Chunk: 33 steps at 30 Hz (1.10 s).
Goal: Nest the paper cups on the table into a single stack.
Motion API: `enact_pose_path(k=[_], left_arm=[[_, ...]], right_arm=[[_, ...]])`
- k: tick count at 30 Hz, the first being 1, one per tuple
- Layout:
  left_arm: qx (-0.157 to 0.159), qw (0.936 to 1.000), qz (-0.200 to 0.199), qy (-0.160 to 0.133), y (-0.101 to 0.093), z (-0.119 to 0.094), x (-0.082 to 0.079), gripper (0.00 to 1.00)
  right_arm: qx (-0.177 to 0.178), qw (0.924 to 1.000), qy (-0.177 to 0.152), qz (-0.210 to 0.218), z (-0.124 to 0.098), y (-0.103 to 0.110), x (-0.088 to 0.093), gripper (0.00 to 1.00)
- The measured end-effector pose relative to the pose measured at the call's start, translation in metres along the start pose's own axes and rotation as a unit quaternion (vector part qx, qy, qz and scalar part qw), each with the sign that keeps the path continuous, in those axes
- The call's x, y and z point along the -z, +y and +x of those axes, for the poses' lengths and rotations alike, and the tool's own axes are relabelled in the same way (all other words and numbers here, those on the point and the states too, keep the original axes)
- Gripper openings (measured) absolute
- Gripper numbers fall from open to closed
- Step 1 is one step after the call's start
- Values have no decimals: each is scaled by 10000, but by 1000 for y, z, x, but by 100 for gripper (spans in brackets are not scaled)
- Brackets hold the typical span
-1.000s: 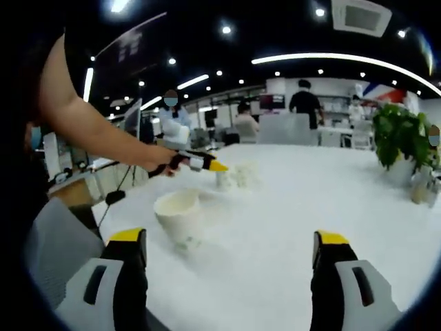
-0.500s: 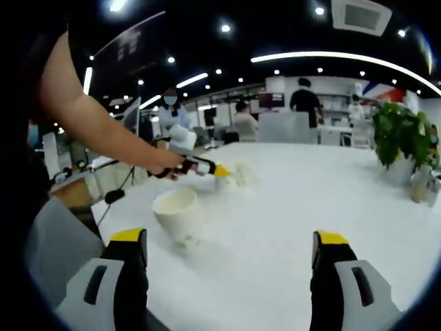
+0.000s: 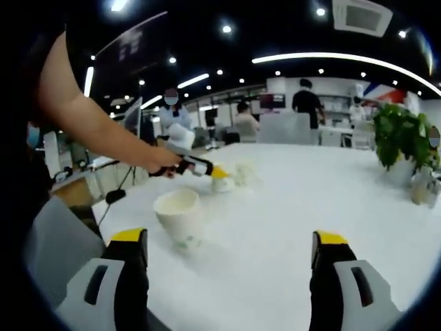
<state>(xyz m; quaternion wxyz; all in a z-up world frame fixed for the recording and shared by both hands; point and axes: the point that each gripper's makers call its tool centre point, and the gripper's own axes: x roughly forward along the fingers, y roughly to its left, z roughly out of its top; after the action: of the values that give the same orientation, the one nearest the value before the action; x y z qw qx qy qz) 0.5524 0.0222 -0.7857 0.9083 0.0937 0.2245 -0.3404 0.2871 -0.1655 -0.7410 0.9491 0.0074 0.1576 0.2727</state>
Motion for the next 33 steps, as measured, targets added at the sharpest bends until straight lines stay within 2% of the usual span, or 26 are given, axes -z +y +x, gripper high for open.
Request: enact_pose_path(k=[5,10,12,18,26,33], left_arm=[[66,9999,-60,-72,-1,-13,-11,34],[56,10000,-47,-26,4,-24,-21,34],[150,9998,-99,27,5,-27,-24,34],[97,9998,-137,60,19,-35,-34,34],[98,9999,-26,-15,21,-47,-61,34],[318,9994,68,-97,9,-55,-87,34]], right_arm=[[-18,10000,8,-11,0,1,-1,97],[-8,10000,-16,15,-1,-1,-2,97],[-17,10000,-13,0,-1,-1,-2,97],[-62,9999,8,-93,0,2,-1,97],[-121,9998,33,-177,0,5,0,97],[-133,9997,50,-219,0,4,1,97]])
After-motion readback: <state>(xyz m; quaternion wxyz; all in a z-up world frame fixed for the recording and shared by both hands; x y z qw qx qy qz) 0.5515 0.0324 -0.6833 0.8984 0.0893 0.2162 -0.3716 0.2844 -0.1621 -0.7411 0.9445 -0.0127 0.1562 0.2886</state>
